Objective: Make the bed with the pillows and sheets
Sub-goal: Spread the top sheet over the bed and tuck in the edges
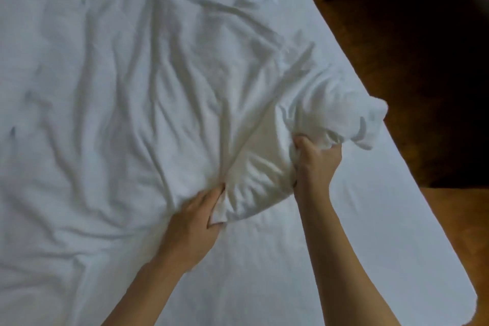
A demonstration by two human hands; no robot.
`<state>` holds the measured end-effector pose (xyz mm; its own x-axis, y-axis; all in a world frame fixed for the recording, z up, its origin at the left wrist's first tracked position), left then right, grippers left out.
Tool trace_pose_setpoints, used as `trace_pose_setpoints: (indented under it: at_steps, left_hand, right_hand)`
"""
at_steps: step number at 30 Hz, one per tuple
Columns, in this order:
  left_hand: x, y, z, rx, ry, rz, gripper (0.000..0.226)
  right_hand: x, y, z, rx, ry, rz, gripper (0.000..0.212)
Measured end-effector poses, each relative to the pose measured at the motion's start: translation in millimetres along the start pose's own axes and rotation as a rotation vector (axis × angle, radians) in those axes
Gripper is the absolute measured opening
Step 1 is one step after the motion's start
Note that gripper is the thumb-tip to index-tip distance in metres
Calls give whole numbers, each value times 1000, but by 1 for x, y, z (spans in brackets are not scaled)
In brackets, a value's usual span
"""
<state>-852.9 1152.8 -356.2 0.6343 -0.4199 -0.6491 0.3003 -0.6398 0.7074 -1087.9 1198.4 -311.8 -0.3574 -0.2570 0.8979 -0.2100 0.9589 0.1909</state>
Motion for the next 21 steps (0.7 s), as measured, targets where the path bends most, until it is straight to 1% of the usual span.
trace_pose_setpoints:
  at_steps: [1, 2, 3, 4, 5, 6, 7, 8, 9, 10, 11, 12, 13, 14, 16, 17, 18, 20, 21]
  left_hand:
    - [1, 21, -3, 12, 73, -207, 79]
    - [1, 48, -4, -60, 124, -386, 74]
    - [-1, 80, -2, -215, 139, -506, 68]
    - [1, 114, 1, -413, 122, -556, 64]
    - [3, 146, 6, -594, 96, -544, 64]
    - [2, 175, 12, -718, 95, -458, 67]
    - [-1, 200, 20, -763, 110, -328, 70]
    - [-4, 209, 32, -724, 129, -164, 74]
    - [-4, 211, 44, -622, 143, 30, 79]
    - [1, 207, 54, -479, 161, 226, 84]
    - [11, 198, 59, -324, 209, 362, 91]
    - [28, 187, 60, -204, 283, 427, 98]
    - [44, 179, 58, -137, 360, 450, 104]
    - [60, 174, 54, -125, 440, 421, 111]
    - [81, 172, 44, -219, 607, 234, 122]
    - [86, 171, 42, -287, 641, 173, 124]
    - [86, 170, 40, -344, 623, 196, 122]
    - [80, 165, 39, -419, 494, 338, 112]
    - [77, 161, 39, -454, 430, 384, 106]
  right_hand:
    - [12, -15, -20, 61, 131, -118, 59]
    - [22, -33, -47, 155, 284, -216, 60]
    - [27, -53, -77, 287, 448, -302, 64]
    - [25, -73, -111, 449, 615, -406, 67]
    - [15, -90, -141, 627, 751, -543, 70]
    - [-2, -102, -168, 817, 824, -673, 73]
    - [-21, -111, -193, 1002, 842, -778, 75]
    - [-40, -111, -209, 1147, 849, -869, 77]
    - [-57, -110, -222, 1246, 869, -931, 77]
    - [-70, -107, -234, 1311, 908, -978, 78]
    - [-79, -104, -243, 1362, 940, -1012, 79]
    - [-84, -102, -250, 1399, 974, -1041, 81]
    - [-88, -103, -253, 1397, 1005, -1058, 83]
    - [-93, -105, -254, 1386, 1025, -1078, 84]
    - [-97, -108, -253, 1363, 1040, -1107, 85]
    - [-97, -109, -251, 1344, 1060, -1115, 84]
    - [-98, -110, -250, 1316, 1088, -1098, 82]
    - [-99, -113, -249, 1360, 1026, -1112, 81]
    - [-97, -113, -251, 1356, 1037, -1117, 83]
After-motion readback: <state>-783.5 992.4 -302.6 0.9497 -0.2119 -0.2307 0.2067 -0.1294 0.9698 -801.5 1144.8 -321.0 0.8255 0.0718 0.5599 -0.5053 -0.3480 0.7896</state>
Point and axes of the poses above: each hand's wrist, its own z-axis towards the middle knuckle, its own y-axis out of the back of the hand, x = y × z, the point moved 2 cm from there along z, towards the middle knuckle, and after that the axes turned 1 degree about -z, right-handed, at the moved point
